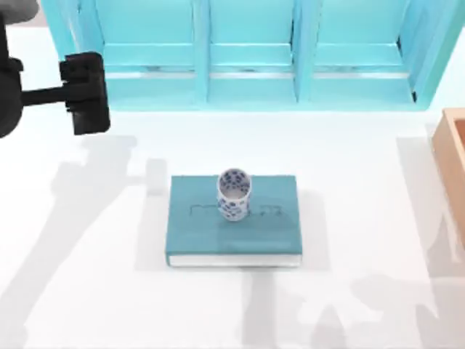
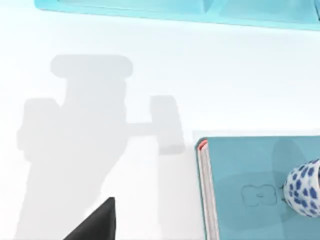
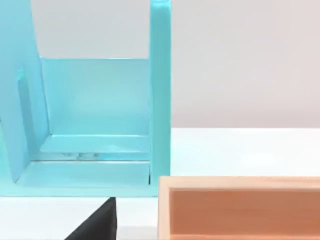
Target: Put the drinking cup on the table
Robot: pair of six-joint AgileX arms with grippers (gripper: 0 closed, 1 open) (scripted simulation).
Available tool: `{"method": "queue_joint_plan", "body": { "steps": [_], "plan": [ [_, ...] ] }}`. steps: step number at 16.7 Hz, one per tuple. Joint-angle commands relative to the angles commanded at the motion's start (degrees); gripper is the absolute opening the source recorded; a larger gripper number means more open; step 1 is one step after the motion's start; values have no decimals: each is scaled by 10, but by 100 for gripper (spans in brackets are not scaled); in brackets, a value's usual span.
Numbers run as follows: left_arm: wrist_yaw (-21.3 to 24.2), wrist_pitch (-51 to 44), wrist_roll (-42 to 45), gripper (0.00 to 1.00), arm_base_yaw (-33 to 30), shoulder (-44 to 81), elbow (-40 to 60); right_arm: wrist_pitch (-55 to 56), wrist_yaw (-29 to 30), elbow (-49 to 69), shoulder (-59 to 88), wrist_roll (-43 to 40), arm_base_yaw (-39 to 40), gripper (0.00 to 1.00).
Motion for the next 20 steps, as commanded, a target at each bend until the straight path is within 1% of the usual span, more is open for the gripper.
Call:
{"method": "queue_joint_plan", "body": {
  "steps": [6, 9, 11, 13, 15, 17, 20],
  "plan": [
    [4, -259, -107, 100, -111, 375, 389, 0, 0, 0, 0, 0, 0, 100],
    [4, -363, -151, 100, -157, 517, 547, 0, 0, 0, 0, 0, 0, 100],
    [2, -417, -174, 100, -182, 588, 629, 0, 0, 0, 0, 0, 0, 100],
    [1, -457, -192, 100, -201, 643, 692, 0, 0, 0, 0, 0, 0, 100],
    [-1, -483, -204, 100, -214, 681, 732, 0, 0, 0, 0, 0, 0, 100],
    [-2, -495, -210, 100, -219, 698, 750, 0, 0, 0, 0, 0, 0, 100],
    [-2, -495, -210, 100, -219, 698, 750, 0, 0, 0, 0, 0, 0, 100]
  ]
}}
